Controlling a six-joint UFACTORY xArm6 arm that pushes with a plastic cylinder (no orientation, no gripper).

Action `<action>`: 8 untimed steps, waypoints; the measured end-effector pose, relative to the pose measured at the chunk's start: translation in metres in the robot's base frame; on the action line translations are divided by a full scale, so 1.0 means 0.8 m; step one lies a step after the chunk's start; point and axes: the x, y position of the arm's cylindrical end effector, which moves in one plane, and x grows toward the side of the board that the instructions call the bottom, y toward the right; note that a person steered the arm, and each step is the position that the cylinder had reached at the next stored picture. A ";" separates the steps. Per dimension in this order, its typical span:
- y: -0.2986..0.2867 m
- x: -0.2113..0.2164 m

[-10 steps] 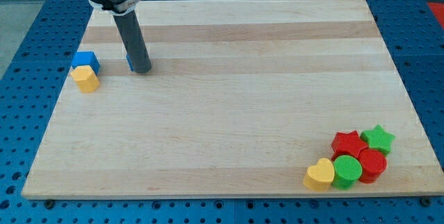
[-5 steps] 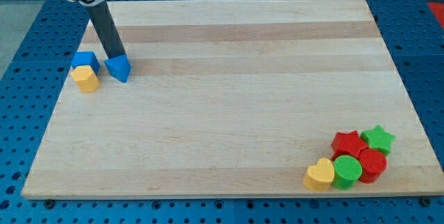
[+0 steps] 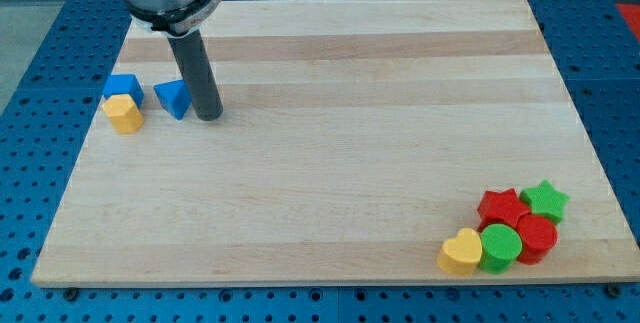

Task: Move the blue triangle to the right of the blue cube

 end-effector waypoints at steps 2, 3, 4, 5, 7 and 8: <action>-0.034 0.000; -0.050 0.000; -0.057 0.000; -0.045 0.001; 0.006 -0.023; 0.006 -0.038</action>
